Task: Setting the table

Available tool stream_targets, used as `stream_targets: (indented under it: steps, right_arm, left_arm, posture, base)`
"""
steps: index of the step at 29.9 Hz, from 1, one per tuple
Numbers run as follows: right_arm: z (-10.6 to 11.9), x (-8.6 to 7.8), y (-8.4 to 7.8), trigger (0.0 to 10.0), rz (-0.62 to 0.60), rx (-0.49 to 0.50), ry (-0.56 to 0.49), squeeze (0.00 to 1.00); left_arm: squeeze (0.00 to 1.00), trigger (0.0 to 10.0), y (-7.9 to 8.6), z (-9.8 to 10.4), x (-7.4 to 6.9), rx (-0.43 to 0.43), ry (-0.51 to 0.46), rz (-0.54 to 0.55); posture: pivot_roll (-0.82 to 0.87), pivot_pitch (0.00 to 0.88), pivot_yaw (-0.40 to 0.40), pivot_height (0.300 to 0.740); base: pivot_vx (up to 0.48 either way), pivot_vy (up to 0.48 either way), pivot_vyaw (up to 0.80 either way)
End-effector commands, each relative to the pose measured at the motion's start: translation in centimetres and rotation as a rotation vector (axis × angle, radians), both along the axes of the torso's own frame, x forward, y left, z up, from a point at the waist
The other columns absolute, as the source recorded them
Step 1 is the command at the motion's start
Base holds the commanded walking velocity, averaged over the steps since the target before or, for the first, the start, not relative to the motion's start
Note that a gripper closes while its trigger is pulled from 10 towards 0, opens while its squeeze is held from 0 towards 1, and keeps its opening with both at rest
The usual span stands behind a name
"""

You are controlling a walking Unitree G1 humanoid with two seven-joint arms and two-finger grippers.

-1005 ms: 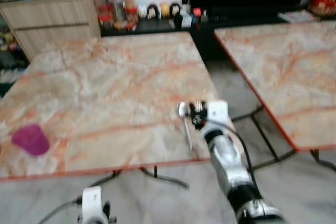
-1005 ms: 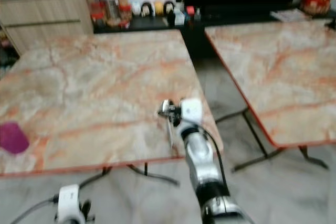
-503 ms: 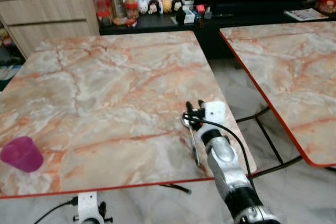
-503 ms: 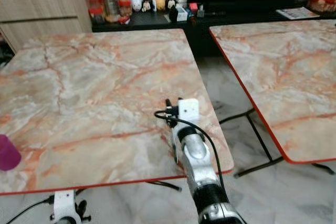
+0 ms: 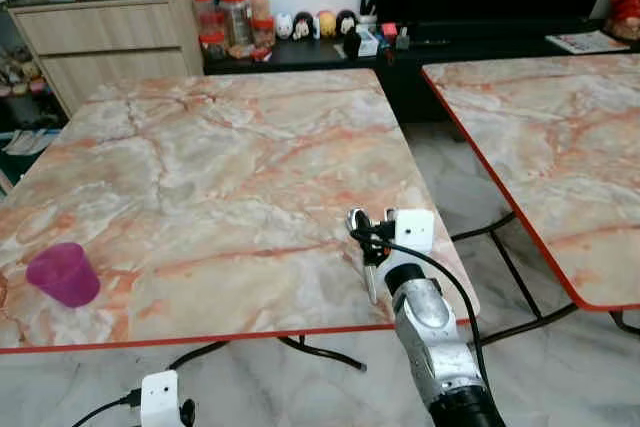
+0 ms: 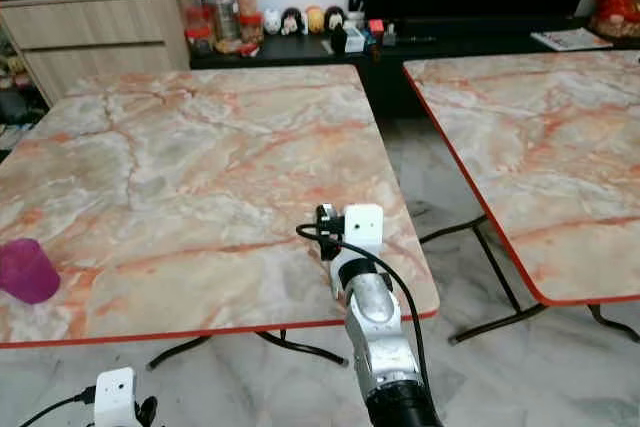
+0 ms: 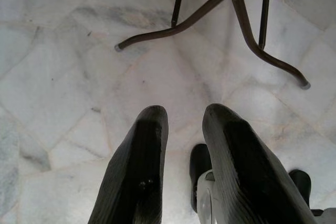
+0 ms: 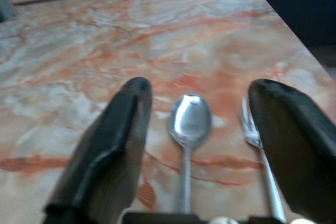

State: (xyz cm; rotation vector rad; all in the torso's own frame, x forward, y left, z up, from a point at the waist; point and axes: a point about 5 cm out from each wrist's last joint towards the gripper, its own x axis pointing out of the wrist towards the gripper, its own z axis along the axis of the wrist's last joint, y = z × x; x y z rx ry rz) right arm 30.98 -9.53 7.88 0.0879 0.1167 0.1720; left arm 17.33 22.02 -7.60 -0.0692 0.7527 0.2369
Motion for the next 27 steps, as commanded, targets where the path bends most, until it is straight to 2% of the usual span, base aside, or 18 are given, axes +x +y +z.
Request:
stream_targets:
  steps: [1, 5, 7, 11, 13, 27]
  right_arm:
    - [0.7, 0.5, 0.3, 10.0, -0.002, -0.01, -0.003, 0.0]
    - [0.5, 0.7, 0.6, 10.0, 0.009, -0.027, 0.032, 0.0]
    - [-0.2, 0.6, 0.9, 10.0, 0.029, -0.006, 0.088, 0.0]
    - [-1.1, 0.2, 0.9, 10.0, 0.024, -0.041, 0.142, 0.0]
    - [-1.6, 0.1, 0.7, 10.0, 0.001, -0.024, 0.179, 0.0]
    - [-3.0, -0.3, 0.1, 10.0, -0.028, -0.062, 0.262, 0.0]
  left_arm:
    - [0.0, 10.0, 0.0, 0.0, 0.0, -0.001, 0.006, -0.009]
    - [0.0, 10.0, -0.1, -0.1, 0.0, -0.002, 0.01, -0.011]
    - [0.0, 10.0, -0.2, -0.1, -0.1, -0.003, 0.013, -0.016]
    - [0.0, 10.0, -0.2, -0.1, -0.1, -0.005, 0.014, -0.017]
    - [0.0, 10.0, -0.3, -0.2, -0.1, -0.005, 0.017, -0.019]
    - [0.0, 10.0, -0.4, -0.3, -0.4, -0.007, 0.031, -0.037]
  posture:
    - [-0.01, 0.0, 0.012, 0.732]
    - [0.0, 0.0, 0.009, 0.732]
    - [0.0, 0.0, 0.005, 0.732]
    - [0.0, 0.0, 0.001, 0.732]
    - [0.01, 0.0, 0.0, 0.732]
    - [0.02, 0.0, -0.003, 0.732]
  base:
    - [0.0, 0.0, 0.0]
    - [0.0, 0.0, 0.0]
    - [0.0, 0.0, 0.0]
    - [0.0, 0.0, 0.0]
    - [0.0, 0.0, 0.0]
    - [0.0, 0.0, 0.0]
